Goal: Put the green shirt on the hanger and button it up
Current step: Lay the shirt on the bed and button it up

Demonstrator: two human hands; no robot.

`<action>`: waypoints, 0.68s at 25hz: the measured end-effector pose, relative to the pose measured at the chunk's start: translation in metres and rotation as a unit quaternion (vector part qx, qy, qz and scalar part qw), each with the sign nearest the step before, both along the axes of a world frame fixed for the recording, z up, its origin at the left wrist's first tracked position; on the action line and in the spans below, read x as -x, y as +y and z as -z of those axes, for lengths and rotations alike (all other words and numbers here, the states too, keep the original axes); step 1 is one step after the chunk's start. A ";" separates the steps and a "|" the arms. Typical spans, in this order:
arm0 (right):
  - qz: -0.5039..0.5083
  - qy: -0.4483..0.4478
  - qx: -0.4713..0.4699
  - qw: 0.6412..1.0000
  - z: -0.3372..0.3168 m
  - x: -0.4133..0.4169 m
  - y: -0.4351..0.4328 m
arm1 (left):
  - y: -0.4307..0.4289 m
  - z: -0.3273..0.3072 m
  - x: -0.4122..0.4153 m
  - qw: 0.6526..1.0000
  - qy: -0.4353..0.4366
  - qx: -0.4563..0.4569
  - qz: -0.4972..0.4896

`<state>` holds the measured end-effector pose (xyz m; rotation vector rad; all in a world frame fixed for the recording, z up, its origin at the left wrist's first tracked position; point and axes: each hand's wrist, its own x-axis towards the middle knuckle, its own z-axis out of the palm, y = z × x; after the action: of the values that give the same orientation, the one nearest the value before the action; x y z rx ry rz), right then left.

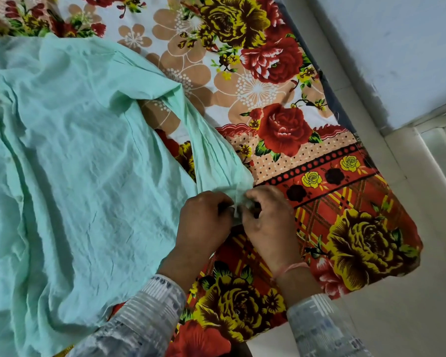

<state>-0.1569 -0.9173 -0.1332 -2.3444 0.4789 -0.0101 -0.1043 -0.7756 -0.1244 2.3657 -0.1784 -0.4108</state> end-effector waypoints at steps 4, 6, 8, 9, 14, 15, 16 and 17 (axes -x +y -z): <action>-0.030 0.000 0.020 0.999 0.005 0.002 0.001 | 0.012 -0.004 -0.008 0.977 0.125 0.097 -0.142; -0.025 -0.013 0.055 0.998 0.007 0.001 0.005 | 0.017 -0.006 -0.009 0.967 0.140 0.127 -0.168; -0.006 -0.002 0.078 0.997 0.005 0.000 0.012 | 0.020 -0.006 -0.007 0.964 0.153 0.152 -0.157; 0.003 0.007 0.087 0.996 0.003 -0.001 0.016 | 0.020 -0.007 -0.005 0.962 0.160 0.167 -0.142; -0.003 0.013 0.095 0.995 -0.003 -0.001 0.024 | 0.014 -0.004 0.010 0.995 0.017 0.051 0.079; 0.010 -0.001 0.057 0.998 -0.005 0.000 0.025 | 0.012 -0.003 0.011 0.996 -0.005 0.042 0.081; 0.029 -0.012 0.014 0.999 -0.007 0.001 0.026 | 0.012 -0.001 0.011 0.996 -0.021 0.041 0.072; 0.052 -0.019 -0.026 0.998 -0.010 0.002 0.026 | 0.012 0.000 0.011 0.997 -0.025 0.050 0.059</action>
<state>-0.1584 -0.8908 -0.1231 -2.2630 0.5760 -0.0891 -0.1156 -0.7633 -0.1246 2.2747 -0.3556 -0.3889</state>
